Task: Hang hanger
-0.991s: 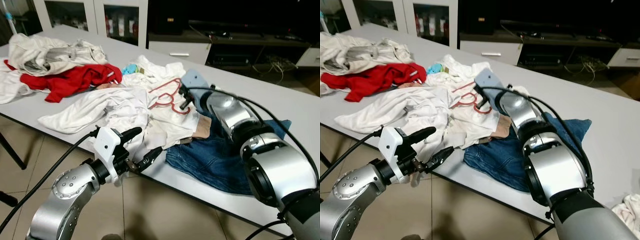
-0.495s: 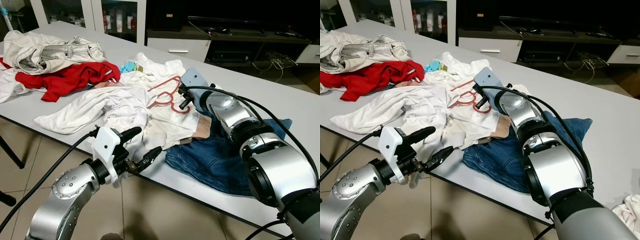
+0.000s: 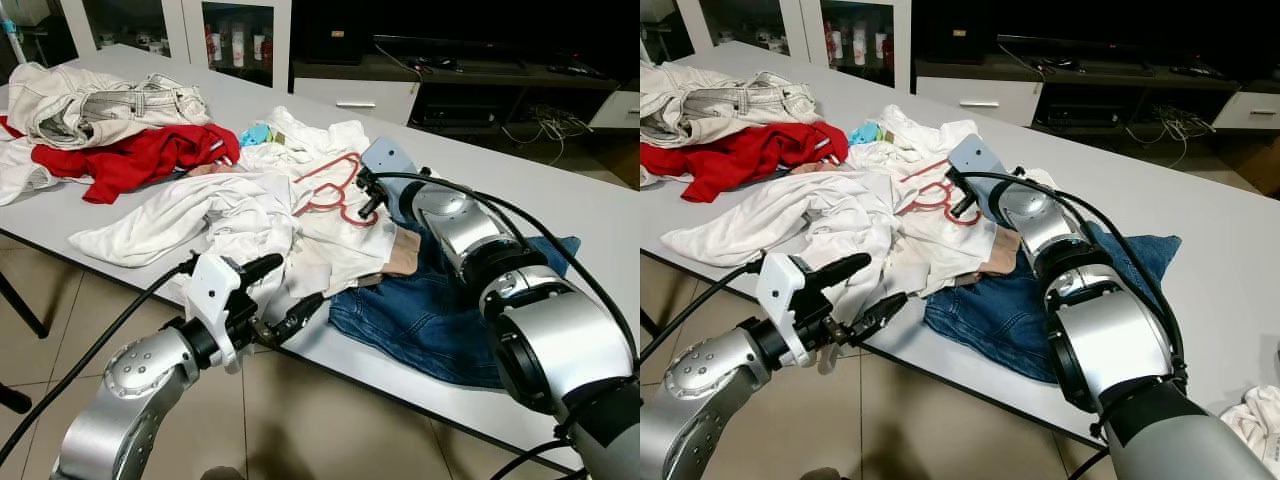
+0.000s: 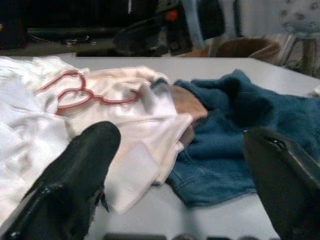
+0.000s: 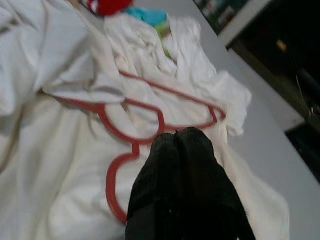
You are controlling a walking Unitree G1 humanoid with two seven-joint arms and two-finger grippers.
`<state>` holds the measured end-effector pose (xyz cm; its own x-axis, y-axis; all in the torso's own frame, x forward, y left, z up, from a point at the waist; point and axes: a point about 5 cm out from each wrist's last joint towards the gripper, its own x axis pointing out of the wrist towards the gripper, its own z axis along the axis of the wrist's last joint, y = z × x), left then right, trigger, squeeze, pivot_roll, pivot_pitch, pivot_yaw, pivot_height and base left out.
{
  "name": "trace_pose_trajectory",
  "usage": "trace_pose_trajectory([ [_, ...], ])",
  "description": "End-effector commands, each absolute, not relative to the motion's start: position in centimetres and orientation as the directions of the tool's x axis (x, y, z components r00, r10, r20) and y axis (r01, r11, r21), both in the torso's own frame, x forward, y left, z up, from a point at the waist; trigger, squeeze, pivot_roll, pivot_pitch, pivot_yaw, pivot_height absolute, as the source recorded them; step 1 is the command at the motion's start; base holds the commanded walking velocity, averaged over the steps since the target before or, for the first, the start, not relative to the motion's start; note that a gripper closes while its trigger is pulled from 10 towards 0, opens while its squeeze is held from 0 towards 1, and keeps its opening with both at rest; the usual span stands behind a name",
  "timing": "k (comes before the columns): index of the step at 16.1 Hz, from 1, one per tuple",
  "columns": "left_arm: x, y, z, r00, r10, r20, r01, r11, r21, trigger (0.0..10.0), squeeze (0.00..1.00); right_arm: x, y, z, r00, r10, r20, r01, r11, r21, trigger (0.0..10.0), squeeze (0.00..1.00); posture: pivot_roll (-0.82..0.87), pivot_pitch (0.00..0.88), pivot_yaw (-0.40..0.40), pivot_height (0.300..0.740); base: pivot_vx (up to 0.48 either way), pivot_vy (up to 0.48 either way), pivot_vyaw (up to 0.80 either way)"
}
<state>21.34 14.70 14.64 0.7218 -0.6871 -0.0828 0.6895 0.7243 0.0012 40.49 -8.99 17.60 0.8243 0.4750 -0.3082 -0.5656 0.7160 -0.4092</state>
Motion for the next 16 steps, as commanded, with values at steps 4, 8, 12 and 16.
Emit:
trace_pose_trajectory([
  [4,18.9,14.8,15.1,0.753,-0.651,-0.100,0.651,0.758,-0.031,10.0,0.00,40.5,-10.1,16.7,0.863,0.413,-0.289,-0.486,0.835,-0.258,10.0,0.00,0.26,0.065,-0.151,0.740,0.000,0.000,0.00],
  [8,20.8,13.6,15.2,0.725,-0.685,-0.070,0.685,0.728,-0.031,10.0,0.00,39.8,-13.0,15.3,0.873,0.412,-0.263,-0.472,0.849,-0.238,10.0,0.00,0.18,0.000,-0.125,0.740,0.000,0.000,0.00],
  [12,23.0,13.3,15.5,0.718,-0.695,-0.025,0.695,0.719,-0.006,10.0,0.00,38.9,-15.3,16.8,0.913,0.407,-0.042,-0.409,0.907,-0.104,10.0,0.00,0.11,0.000,-0.102,0.740,0.000,0.000,0.00],
  [16,24.4,13.9,14.9,0.771,-0.637,-0.008,0.637,0.771,0.023,10.0,0.00,34.3,-17.0,16.5,0.941,0.310,0.136,-0.309,0.951,-0.030,10.0,0.00,0.07,0.000,-0.081,0.740,0.000,0.000,0.00],
])
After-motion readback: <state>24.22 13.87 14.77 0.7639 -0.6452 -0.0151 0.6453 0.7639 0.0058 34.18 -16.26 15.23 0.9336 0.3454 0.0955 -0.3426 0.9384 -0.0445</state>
